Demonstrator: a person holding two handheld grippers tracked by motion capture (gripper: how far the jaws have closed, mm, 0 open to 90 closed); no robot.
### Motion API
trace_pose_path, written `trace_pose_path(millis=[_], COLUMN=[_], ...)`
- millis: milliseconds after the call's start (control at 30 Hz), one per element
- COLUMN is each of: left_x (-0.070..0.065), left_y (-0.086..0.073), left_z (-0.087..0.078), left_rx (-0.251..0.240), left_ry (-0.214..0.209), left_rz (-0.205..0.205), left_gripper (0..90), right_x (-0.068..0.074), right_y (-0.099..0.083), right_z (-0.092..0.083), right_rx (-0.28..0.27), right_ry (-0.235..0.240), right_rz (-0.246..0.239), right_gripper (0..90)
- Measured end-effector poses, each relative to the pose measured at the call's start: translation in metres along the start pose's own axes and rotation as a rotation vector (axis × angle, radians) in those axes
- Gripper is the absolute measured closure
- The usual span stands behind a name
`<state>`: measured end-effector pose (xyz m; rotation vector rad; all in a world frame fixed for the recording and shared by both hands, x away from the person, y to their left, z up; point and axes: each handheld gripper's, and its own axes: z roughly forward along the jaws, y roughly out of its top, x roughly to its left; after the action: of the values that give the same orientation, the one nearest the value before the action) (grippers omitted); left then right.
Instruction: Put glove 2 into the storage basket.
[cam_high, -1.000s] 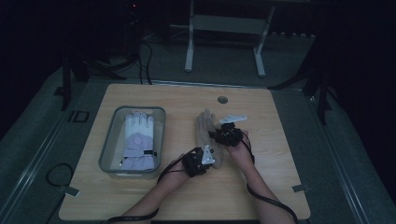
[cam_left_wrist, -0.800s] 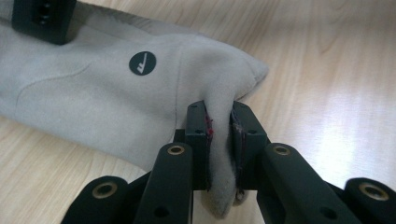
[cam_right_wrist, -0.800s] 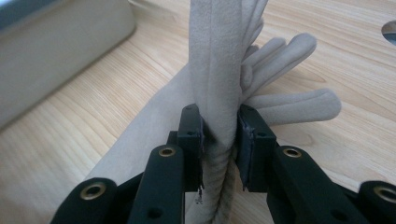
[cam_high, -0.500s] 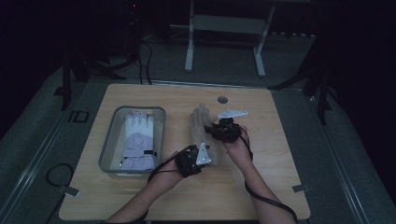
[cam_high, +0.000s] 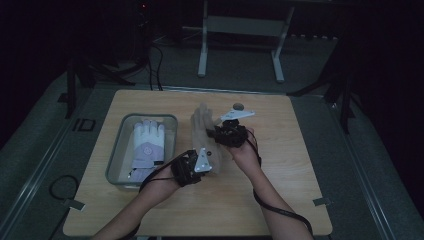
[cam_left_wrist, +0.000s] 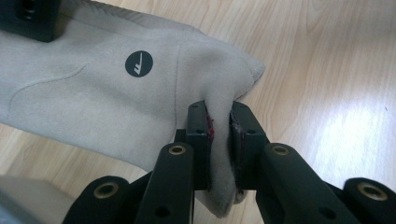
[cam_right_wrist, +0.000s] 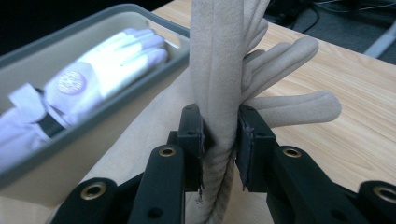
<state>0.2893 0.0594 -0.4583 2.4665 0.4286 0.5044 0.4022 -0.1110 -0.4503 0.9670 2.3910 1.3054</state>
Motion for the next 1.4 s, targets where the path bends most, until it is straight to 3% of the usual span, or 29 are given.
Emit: trace_pose_path(millis=[700,1233,1400], left_x=[0.020,0.034,0.037], left_y=[-0.042,-0.082,-0.099], left_z=[-0.040,-0.068,-0.079], left_rx=[0.068,0.105,0.132], left_ry=[0.047,0.086,0.099], left_rz=[-0.042,-0.109,-0.143], left_gripper=[80.1,80.2,80.2], right_x=[0.045,0.082,0.098], right_y=[0.036,0.060,0.065], right_z=[0.038,0.076,0.094], right_rx=[-0.009,0.000,0.014], right_ry=[0.068,0.115,0.145], right_rz=[-0.046,-0.088,-0.091], right_gripper=[73.3,73.3,73.3])
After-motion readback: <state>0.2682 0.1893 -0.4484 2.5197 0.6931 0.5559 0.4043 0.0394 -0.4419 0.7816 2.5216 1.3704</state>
